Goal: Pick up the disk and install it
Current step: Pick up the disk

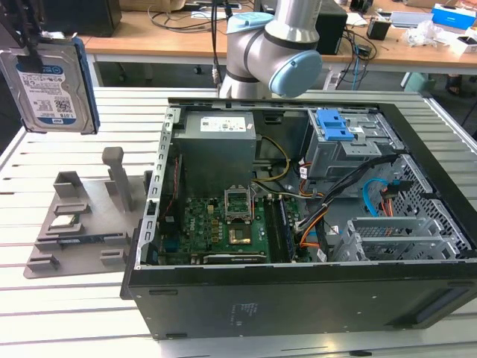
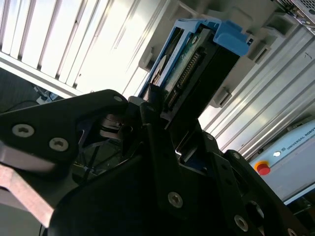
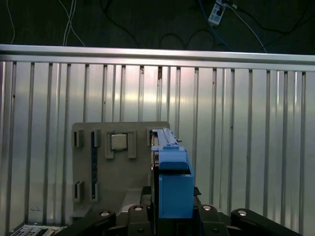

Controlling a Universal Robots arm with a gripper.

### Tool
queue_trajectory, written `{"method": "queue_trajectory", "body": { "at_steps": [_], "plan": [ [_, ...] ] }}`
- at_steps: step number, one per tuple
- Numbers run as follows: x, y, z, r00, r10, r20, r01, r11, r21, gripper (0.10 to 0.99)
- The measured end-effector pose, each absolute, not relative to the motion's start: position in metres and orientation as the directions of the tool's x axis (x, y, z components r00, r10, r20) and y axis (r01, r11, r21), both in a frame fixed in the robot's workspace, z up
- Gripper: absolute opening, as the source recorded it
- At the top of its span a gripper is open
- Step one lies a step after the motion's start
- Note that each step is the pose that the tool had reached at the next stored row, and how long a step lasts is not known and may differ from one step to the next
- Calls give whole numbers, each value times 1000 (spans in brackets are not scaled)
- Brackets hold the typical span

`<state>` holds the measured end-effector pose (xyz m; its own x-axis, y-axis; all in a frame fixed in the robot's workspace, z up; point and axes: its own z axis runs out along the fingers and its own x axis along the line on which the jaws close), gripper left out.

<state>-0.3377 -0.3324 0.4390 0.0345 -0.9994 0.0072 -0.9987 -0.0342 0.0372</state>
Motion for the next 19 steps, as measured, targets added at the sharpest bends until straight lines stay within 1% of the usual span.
{"method": "queue_trajectory", "body": {
  "at_steps": [19],
  "plan": [
    [-337, -331, 448, 34, -999, 7, -999, -34, 37, 365]
  ]
}}
